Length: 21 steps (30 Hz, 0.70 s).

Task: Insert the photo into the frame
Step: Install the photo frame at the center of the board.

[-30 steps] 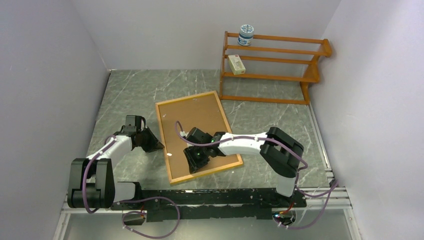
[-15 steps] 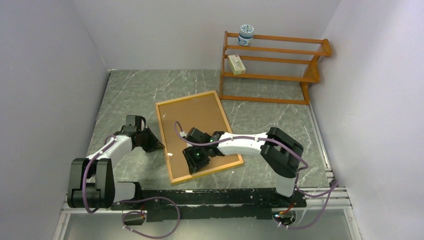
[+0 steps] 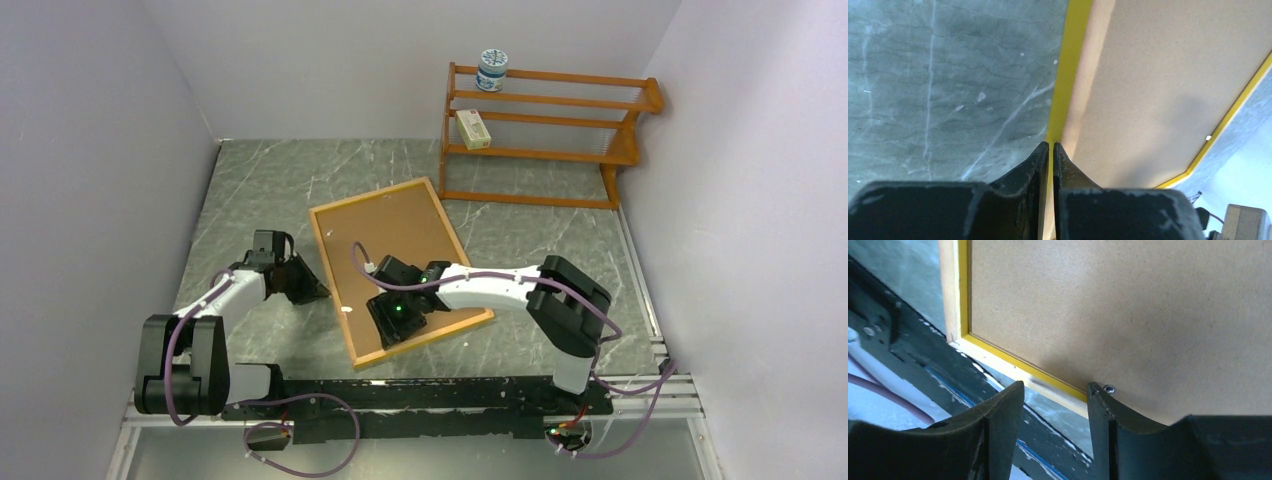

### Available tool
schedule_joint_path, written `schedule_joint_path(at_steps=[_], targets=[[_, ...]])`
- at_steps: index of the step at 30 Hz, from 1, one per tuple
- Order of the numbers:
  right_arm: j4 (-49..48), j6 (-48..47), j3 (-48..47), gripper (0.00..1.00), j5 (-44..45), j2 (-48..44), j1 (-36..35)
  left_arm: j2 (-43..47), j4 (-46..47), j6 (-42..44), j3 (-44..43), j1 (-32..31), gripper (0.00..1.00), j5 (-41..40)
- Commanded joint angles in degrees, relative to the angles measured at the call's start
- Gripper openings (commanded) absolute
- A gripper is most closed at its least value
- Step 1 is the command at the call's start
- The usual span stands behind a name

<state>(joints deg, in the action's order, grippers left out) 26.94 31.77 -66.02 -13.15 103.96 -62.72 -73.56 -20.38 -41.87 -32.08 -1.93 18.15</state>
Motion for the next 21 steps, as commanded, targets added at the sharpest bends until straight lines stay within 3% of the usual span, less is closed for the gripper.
schedule_joint_path(at_steps=[1, 6, 14, 21], targets=[[10.88, 1.10, 0.11, 0.54, 7.56, -4.04, 0.39, -0.37, -1.82, 0.19, -0.66, 0.06, 0.15, -4.05], [9.94, 3.83, -0.49, 0.56, 12.66, -7.05, 1.21, 1.56, -2.47, 0.12, -1.57, 0.04, 0.23, -3.53], [7.17, 5.24, -2.67, 0.57, 17.83, -7.20, 3.63, 3.47, -3.06, 0.11, -5.81, 0.11, 0.47, -5.76], [5.05, 5.58, -5.59, 0.56, 18.18, -4.56, 4.19, -2.24, -0.57, 0.25, -11.82, 0.22, 0.71, -9.21]])
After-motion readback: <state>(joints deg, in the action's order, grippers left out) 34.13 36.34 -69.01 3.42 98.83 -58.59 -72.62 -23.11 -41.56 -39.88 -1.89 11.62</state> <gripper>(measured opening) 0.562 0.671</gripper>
